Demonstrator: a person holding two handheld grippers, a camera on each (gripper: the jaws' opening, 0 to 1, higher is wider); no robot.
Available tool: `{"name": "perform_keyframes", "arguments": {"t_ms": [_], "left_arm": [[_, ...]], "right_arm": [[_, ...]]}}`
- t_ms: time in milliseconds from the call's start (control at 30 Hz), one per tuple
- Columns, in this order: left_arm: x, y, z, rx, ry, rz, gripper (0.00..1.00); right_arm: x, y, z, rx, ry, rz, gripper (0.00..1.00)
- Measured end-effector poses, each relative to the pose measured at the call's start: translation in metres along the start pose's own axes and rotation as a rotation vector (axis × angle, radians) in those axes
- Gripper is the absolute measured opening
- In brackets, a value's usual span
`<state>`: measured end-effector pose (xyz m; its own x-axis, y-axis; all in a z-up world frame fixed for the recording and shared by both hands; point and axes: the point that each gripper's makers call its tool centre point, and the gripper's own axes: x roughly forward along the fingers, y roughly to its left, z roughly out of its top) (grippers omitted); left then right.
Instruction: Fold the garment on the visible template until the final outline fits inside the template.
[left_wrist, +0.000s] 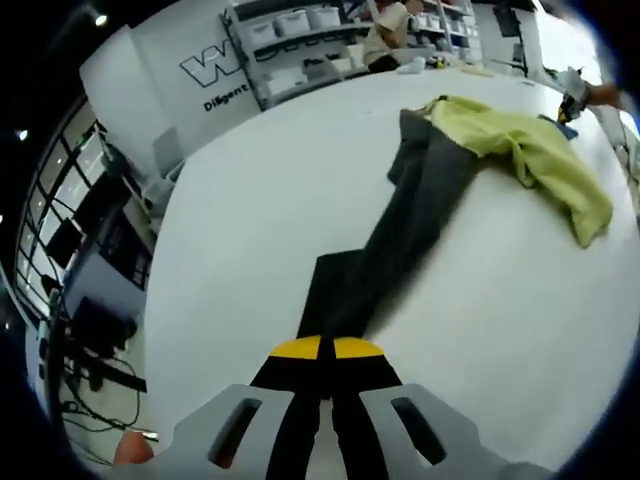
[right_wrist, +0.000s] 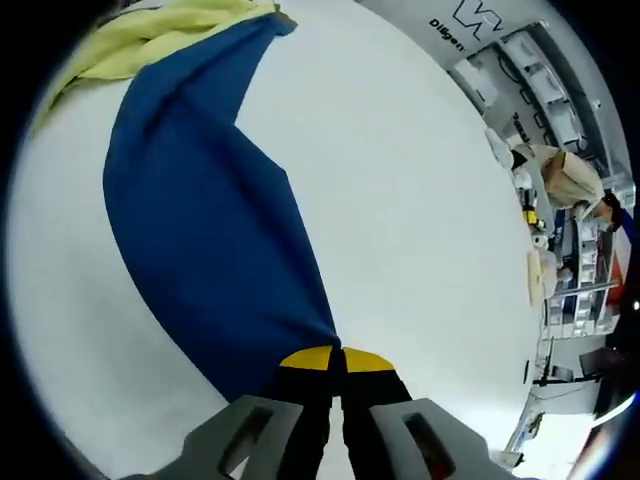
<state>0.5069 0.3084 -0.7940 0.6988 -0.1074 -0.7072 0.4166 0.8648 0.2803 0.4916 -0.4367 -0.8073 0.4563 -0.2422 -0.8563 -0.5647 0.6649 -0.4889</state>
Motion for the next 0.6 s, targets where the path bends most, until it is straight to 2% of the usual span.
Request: {"name": "perform_keyframes", "arguments": {"t_ms": [200, 333, 600], "left_arm": [[0.007, 0.023, -0.002, -0.024, 0.008, 0.043, 0.0], [0.006, 0.027, 0.001, -0.027, 0.008, 0.065, 0.0], [0.006, 0.039, 0.002, -0.03, 0.026, 0.103, 0.0]], "right_arm": [[0.014, -0.027, -0.004, 0.002, 0.023, -0.028, 0.0], [0.022, -0.042, -0.004, 0.009, 0.031, -0.049, 0.0], [0.028, -0.055, -0.004, -0.006, 0.06, -0.082, 0.0]]}}
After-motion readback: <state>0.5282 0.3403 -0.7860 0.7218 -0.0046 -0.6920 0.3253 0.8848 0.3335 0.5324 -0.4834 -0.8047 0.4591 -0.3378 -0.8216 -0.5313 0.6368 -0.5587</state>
